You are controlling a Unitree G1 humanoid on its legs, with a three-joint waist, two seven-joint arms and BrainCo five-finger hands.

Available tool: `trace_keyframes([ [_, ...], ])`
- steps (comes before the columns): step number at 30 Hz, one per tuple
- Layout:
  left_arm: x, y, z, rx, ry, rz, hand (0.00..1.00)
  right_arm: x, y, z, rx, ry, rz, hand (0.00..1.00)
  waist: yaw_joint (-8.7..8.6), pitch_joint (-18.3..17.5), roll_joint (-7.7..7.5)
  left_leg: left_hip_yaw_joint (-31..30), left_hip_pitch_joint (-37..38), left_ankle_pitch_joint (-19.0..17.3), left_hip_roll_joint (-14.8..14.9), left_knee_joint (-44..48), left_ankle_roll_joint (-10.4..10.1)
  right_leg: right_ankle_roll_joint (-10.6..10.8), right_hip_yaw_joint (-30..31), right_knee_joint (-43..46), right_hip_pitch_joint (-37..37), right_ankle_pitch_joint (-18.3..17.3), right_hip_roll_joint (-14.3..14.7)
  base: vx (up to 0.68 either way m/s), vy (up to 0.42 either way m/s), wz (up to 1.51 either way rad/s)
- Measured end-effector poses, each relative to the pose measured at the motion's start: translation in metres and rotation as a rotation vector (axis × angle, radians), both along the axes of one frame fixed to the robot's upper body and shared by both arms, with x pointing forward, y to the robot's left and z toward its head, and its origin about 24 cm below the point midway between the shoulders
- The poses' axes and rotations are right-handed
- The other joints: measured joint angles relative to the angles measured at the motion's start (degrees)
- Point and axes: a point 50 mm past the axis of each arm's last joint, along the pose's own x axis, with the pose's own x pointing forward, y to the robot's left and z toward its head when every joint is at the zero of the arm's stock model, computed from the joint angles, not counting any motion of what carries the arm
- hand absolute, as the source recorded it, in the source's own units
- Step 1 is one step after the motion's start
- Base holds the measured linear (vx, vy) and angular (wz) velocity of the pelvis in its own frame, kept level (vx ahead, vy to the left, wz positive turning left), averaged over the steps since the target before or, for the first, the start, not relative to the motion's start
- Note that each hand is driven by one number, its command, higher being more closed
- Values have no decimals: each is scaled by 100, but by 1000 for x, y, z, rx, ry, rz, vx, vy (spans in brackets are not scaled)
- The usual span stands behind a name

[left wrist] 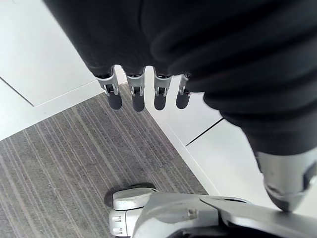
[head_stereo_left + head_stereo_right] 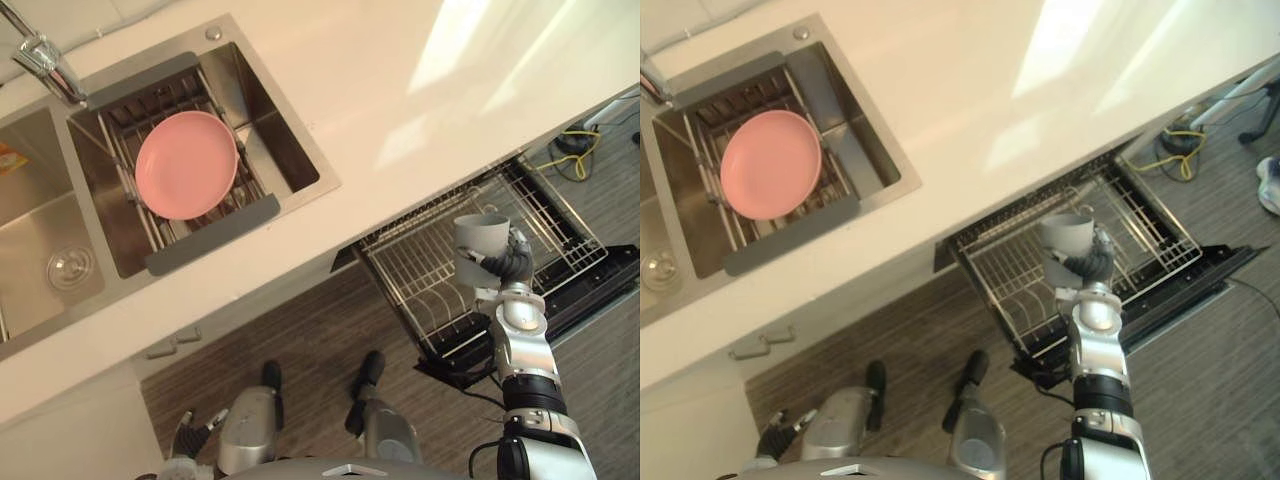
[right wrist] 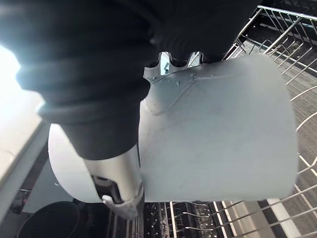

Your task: Walk over to the sink, pick up the cup, carry it to the dishwasher, place the cup inside the dishwasher, then close the dishwasher door

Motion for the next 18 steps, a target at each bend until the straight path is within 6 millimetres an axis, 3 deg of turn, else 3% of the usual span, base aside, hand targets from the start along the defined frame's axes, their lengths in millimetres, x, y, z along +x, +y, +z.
trace_keyframes([
  [12, 0, -1, -1, -4, 2, -10, 0, 18, -8, -1, -184, 125, -32, 100, -4, 420, 83, -230, -608, 150, -237, 112, 86, -11, -4, 77, -520, 246, -198, -91, 35, 8],
  [18, 7, -4, -2, -1, 3, -52, 0, 33, -5, 10, -200, 104, -36, 100, -2, 622, 200, -314, -969, 170, -320, 322, 108, -35, -7, 81, -766, 364, -260, -58, 38, 6],
])
